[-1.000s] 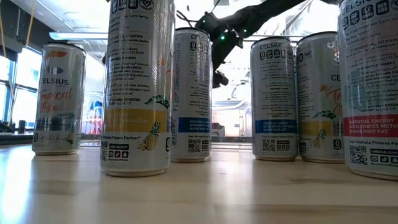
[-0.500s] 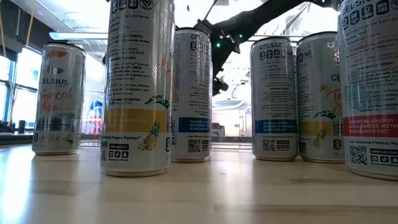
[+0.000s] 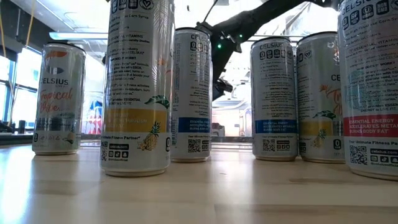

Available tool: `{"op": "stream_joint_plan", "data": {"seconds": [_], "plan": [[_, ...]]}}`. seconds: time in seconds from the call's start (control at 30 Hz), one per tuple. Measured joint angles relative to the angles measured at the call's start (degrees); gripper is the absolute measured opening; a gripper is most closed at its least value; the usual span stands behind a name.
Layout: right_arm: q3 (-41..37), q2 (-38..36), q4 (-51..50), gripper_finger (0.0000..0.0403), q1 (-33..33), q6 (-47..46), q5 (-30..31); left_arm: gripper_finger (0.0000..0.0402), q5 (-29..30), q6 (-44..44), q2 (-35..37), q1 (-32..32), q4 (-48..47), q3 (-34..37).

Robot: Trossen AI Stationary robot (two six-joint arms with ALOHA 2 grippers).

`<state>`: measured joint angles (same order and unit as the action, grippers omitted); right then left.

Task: Sort soda cans
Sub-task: Move the white-pink soda can to the bottom center of the table

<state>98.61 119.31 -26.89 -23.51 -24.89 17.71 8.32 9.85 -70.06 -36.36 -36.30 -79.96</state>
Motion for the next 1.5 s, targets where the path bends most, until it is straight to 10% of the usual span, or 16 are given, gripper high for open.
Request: {"op": "stream_joint_plan", "data": {"seconds": [0.23, 0.5, 1.5], "plan": [[0.0, 0.0, -0.2, 0.0353, 0.0, 1.4, -0.2, 0.02, 0.0, 0.0, 0.0, 0.0, 0.0, 0.0], [0.0, 0.0, 0.0, 0.0209, 0.0, 3.2, 0.5, 0.02, 0.0, 0.0, 0.0, 0.0, 0.0, 0.0], [-0.1, -17.4, 0.2, 0.0208, -1.3, 16.9, 1.4, 0.02, 4.3, -2.0, 2.6, -1.5, 0.2, 0.0]]}}
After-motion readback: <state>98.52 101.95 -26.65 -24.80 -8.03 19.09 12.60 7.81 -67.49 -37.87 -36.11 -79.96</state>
